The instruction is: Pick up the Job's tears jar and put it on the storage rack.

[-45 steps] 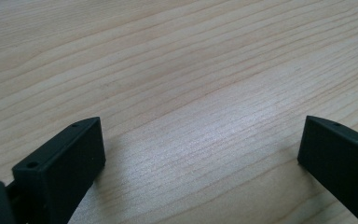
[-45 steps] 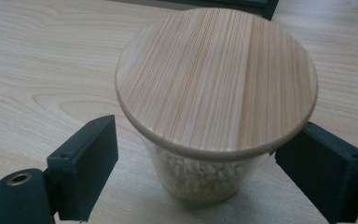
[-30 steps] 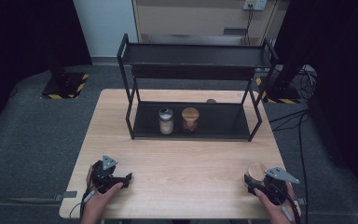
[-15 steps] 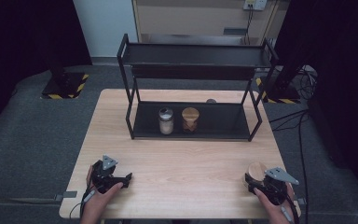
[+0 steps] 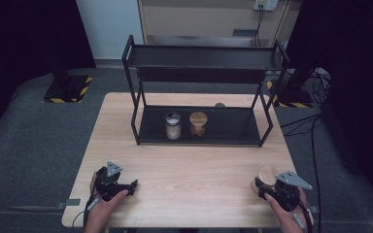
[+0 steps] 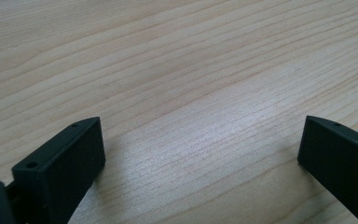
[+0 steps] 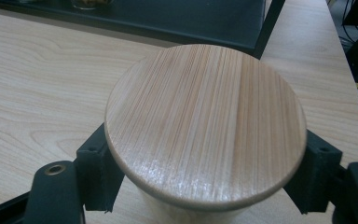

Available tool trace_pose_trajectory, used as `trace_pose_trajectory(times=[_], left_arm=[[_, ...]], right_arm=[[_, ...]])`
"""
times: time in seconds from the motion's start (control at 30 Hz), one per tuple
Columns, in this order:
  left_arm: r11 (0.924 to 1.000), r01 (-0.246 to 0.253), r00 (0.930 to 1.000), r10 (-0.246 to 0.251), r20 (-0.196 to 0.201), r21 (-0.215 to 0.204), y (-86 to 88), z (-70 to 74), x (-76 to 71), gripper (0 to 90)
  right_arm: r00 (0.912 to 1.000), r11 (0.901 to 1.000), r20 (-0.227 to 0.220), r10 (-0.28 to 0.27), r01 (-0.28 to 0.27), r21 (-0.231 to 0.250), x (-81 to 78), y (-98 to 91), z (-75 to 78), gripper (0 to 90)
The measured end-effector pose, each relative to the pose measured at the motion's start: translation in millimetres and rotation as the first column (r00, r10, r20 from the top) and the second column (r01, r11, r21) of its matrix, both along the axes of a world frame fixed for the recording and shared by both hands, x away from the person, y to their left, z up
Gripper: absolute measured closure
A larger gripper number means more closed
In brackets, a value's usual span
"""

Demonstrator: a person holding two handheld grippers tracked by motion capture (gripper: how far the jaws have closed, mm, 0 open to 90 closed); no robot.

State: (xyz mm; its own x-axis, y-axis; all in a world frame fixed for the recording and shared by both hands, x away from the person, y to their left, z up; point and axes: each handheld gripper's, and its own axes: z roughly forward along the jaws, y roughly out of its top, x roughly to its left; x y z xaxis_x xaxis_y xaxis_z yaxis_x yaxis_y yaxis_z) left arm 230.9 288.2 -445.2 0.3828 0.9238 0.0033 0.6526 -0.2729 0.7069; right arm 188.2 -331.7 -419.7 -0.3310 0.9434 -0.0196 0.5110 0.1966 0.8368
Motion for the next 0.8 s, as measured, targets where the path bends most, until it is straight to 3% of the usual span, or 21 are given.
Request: trace_pose_trajectory(times=[0.23, 0.33, 0.8], left_arm=[[1.0, 0.0, 1.0, 0.0, -0.002, 0.001, -0.1, 0.5, 0.1, 0.0], [1.0, 0.002, 1.0, -0.002, -0.002, 0.0, 0.2, 0.4, 0.3, 0.0], [1.0, 0.002, 1.0, -0.002, -0.002, -0.001, 0.2, 0.4, 0.3, 0.0]], right_arm=[[0.9999, 0.9999, 0.013, 0.008, -0.008, -0.008, 1.2, 2.1, 10.2, 25.8], [1.0, 0.9999, 0.001, 0.003, -0.003, 0.014, 4.8, 2.6, 15.0, 25.8], [0.9995, 0.9994, 0.015, 0.029, -0.028, -0.018, 24.7, 17.1, 30.6, 25.8]])
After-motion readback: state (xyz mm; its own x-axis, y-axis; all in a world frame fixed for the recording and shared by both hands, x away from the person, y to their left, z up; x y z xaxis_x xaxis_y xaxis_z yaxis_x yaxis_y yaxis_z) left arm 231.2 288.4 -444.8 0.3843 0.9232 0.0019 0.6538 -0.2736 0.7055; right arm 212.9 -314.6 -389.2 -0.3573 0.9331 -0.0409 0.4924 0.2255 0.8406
